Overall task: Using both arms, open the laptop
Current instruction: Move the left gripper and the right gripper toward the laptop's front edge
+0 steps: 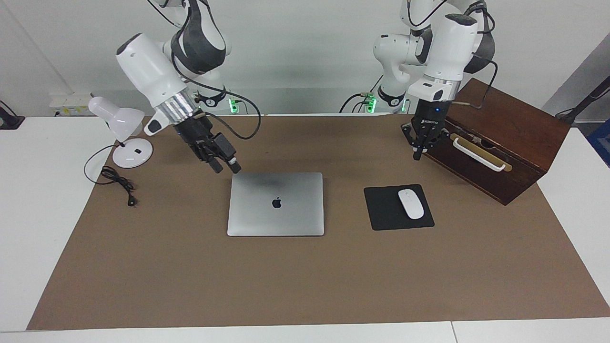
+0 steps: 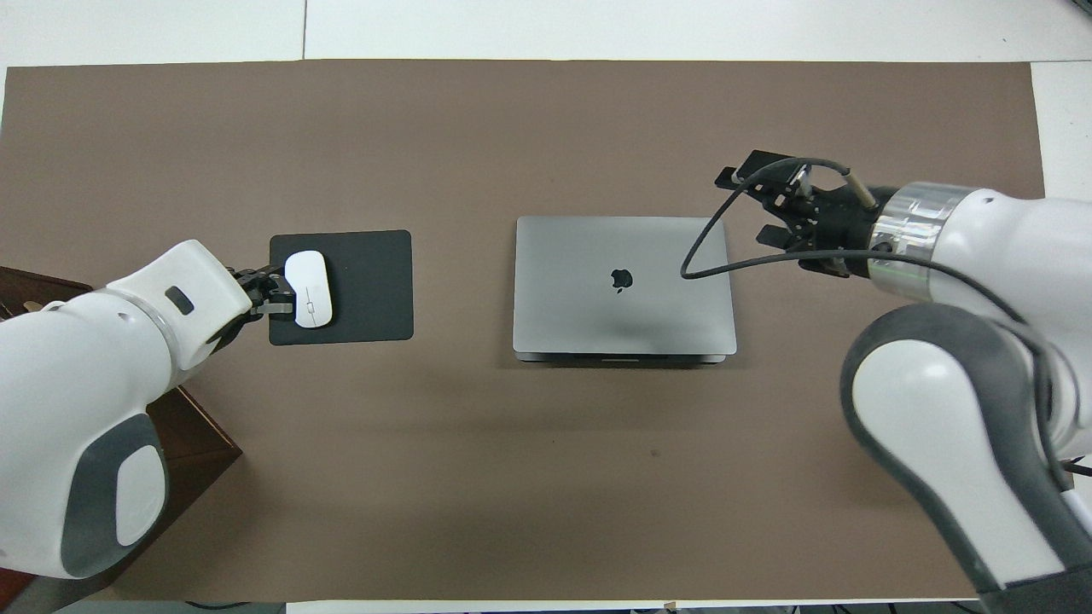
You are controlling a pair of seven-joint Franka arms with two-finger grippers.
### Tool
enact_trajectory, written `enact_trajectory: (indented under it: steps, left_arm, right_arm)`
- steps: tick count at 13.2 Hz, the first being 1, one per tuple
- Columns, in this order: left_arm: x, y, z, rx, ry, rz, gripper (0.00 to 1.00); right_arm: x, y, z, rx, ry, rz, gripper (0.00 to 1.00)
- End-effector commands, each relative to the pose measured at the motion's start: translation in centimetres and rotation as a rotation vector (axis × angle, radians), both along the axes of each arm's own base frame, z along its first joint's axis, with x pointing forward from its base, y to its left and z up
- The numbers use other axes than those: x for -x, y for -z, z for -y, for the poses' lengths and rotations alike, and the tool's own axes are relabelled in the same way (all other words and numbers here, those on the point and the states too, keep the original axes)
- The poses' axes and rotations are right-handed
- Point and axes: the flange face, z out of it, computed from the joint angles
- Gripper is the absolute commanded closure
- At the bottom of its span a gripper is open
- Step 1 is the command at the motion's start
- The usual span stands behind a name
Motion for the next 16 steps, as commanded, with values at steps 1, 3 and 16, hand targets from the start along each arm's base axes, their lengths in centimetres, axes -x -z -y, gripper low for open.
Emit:
enact_trajectory:
  steps: [1,3,16]
  left_arm:
    - [2.2,3.5,1.0,0.009,0.035,0.062,1.0]
    - [3.1,5.9,2.3,0.022,0.059,0.091,1.0]
    - [8.7,16.1,11.3,0.098,0.271,0.232,1.0]
  right_arm:
    - [4.3,1.8,-4.1,-0.086,0.092,-0.046,0.0]
    - [6.6,2.2,-6.5,-0.131,0.145,-0.098,0.0]
    - [12.3,8.9,-7.8,-0.093,0.194,-0.31,0.0]
